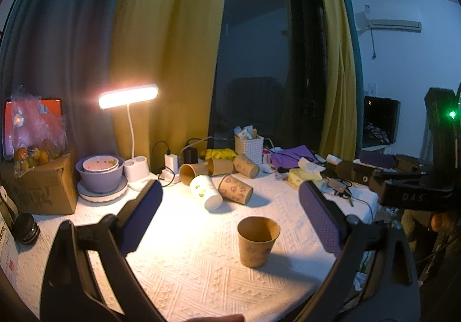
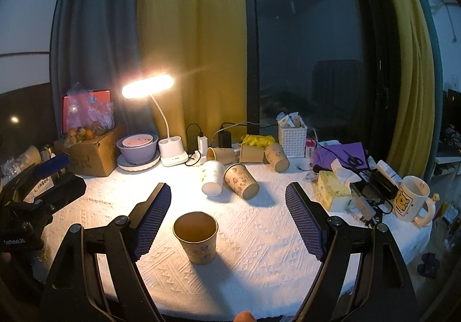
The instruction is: Flip cup upright
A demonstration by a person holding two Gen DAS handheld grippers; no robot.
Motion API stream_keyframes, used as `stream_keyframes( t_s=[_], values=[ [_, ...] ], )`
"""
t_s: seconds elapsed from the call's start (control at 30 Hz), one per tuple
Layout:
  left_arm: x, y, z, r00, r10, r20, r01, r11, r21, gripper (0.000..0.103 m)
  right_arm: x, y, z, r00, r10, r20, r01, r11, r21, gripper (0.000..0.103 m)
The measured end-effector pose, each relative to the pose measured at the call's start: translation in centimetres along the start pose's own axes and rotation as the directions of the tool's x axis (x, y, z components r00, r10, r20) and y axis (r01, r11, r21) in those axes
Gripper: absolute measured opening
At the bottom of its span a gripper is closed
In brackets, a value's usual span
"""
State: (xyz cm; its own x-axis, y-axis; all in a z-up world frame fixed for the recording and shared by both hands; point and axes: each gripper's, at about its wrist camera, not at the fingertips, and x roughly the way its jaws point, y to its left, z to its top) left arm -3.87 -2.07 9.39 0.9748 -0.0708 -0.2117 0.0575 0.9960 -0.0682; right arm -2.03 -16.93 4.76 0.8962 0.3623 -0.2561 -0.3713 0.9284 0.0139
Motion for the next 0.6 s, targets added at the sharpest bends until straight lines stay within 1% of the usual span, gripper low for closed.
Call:
stream_keyframes(
  t_s=[0.6],
  values=[
    [-0.21,-0.1,-0.53,1.0,0.005,-0.003,-0.005,1.0,-0.007,0.096,0.36,0.23,-0.33,1.0,0.007,-0.01,-0.008,1.0,-0.004,0.084]
  ],
)
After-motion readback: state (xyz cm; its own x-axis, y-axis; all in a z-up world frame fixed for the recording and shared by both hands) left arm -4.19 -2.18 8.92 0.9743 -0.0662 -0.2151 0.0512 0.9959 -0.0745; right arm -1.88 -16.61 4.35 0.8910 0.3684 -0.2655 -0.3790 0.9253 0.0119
